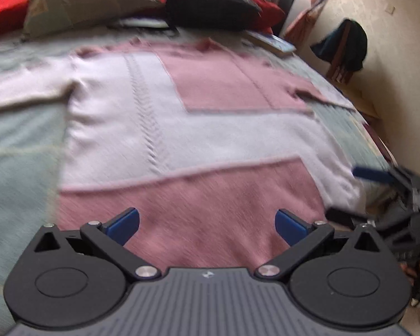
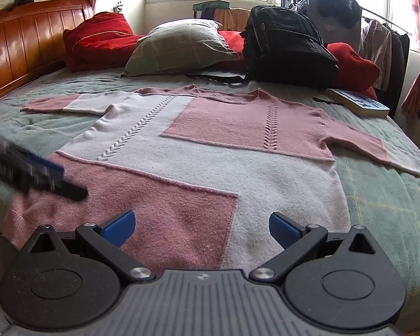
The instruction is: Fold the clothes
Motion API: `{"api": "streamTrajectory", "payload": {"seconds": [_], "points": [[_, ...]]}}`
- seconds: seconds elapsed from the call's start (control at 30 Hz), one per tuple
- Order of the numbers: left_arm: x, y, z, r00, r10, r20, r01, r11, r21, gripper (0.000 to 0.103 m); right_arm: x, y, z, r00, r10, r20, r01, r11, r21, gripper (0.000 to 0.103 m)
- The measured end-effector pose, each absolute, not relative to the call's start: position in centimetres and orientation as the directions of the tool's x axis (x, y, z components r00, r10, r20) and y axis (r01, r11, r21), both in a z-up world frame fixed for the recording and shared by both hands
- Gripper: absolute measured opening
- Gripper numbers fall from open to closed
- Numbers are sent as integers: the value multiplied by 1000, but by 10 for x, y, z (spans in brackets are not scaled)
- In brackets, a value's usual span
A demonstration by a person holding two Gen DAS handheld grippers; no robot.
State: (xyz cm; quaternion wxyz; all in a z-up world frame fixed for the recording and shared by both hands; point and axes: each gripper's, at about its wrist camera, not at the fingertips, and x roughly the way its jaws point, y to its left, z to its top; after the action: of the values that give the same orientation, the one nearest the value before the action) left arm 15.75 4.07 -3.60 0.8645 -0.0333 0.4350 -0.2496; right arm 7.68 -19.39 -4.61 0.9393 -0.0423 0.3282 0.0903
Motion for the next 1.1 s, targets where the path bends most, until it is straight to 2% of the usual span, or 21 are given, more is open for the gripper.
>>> {"api": "streamTrajectory", "payload": {"seconds": [0.2,0.43,0.63,1.1], "points": [[179,83,-11,578,-419,-700,338,904,-262,102,78,-188,-45,768,161,-620,-218,976,-16,103],[202,135,-2,648,-297,-701,226,954,-195,102,87,-173,-50,752,183,-633,-251,968,-18,103],[228,172,-13,667,-291,-685,126,951,-281,102,94,-162,-48,750,201,-630,-283,959,-30,103],[239,181,-33,646,-273,-712,87,954,-287,102,103,-163,-51,741,210,-638,-280,960,-9,103]]}}
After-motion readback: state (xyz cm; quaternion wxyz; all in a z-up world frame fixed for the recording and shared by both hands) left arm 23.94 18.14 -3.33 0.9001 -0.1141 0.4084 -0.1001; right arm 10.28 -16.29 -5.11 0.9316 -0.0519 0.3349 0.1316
